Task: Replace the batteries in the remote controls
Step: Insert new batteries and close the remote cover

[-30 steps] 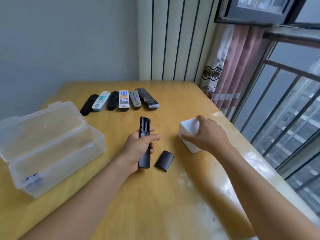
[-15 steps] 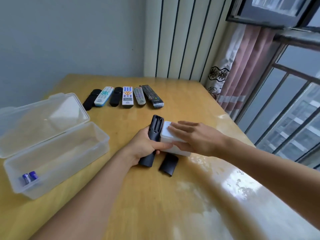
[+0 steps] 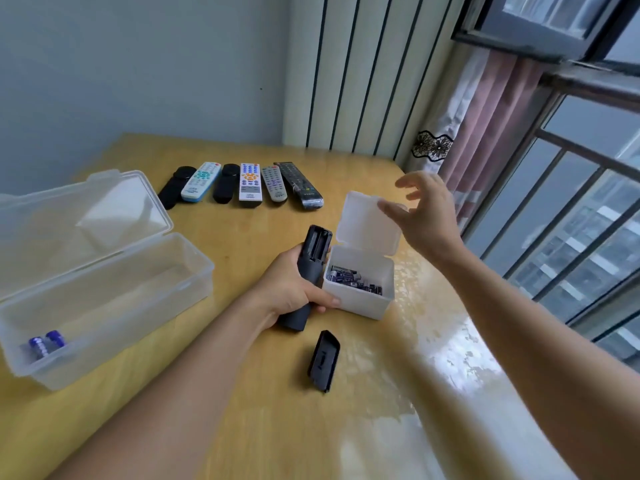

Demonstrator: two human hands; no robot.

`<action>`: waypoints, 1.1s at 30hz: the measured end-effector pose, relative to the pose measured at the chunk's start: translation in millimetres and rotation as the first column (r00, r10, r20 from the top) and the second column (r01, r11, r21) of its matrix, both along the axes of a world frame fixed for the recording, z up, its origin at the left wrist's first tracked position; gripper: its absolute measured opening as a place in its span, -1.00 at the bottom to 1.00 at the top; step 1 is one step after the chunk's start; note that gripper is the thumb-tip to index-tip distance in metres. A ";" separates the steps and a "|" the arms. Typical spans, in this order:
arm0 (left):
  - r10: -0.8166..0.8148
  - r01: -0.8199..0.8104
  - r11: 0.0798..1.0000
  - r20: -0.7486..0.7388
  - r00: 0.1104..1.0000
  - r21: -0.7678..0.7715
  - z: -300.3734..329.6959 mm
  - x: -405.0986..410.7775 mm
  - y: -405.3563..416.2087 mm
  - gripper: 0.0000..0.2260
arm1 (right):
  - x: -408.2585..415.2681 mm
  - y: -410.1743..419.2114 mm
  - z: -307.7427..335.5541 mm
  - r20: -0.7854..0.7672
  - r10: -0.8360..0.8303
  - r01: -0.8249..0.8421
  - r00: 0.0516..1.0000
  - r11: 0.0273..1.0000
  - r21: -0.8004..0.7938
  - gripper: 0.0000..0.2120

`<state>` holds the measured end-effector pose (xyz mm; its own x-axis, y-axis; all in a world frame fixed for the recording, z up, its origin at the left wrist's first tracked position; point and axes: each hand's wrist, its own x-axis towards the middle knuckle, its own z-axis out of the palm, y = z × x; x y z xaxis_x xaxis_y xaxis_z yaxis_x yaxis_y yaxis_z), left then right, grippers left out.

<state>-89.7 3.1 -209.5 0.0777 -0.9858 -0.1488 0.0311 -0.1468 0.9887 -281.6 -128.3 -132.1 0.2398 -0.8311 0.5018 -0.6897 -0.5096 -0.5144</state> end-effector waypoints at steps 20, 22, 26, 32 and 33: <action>0.275 -0.287 0.958 -0.269 0.923 -0.004 -5.1 1.1 25.7 -0.84 | 20.1 57.7 -22.3 -0.533 0.248 -0.205 0.809 0.969 0.141 -0.85; 0.262 -0.278 0.960 -0.259 0.930 -0.027 -2.7 -0.1 22.8 -0.85 | 10.3 54.1 -15.7 -0.239 0.294 -0.291 0.925 0.956 0.048 -0.85; 0.175 -0.208 0.972 -0.252 0.952 -0.110 0.0 -6.6 22.0 -0.85 | 22.8 62.4 -16.4 0.620 0.338 -0.594 0.708 0.759 0.265 -0.89; 0.157 -0.173 0.953 -0.086 0.984 -0.249 -3.0 1.6 30.9 -0.75 | 44.9 70.0 -32.3 0.684 0.296 -0.597 0.667 0.761 0.254 -0.92; 0.164 -0.173 0.950 -0.056 0.985 -0.259 -3.8 1.5 33.3 -0.73 | 45.6 70.4 -32.1 0.652 0.317 -0.574 0.689 0.788 0.224 -0.94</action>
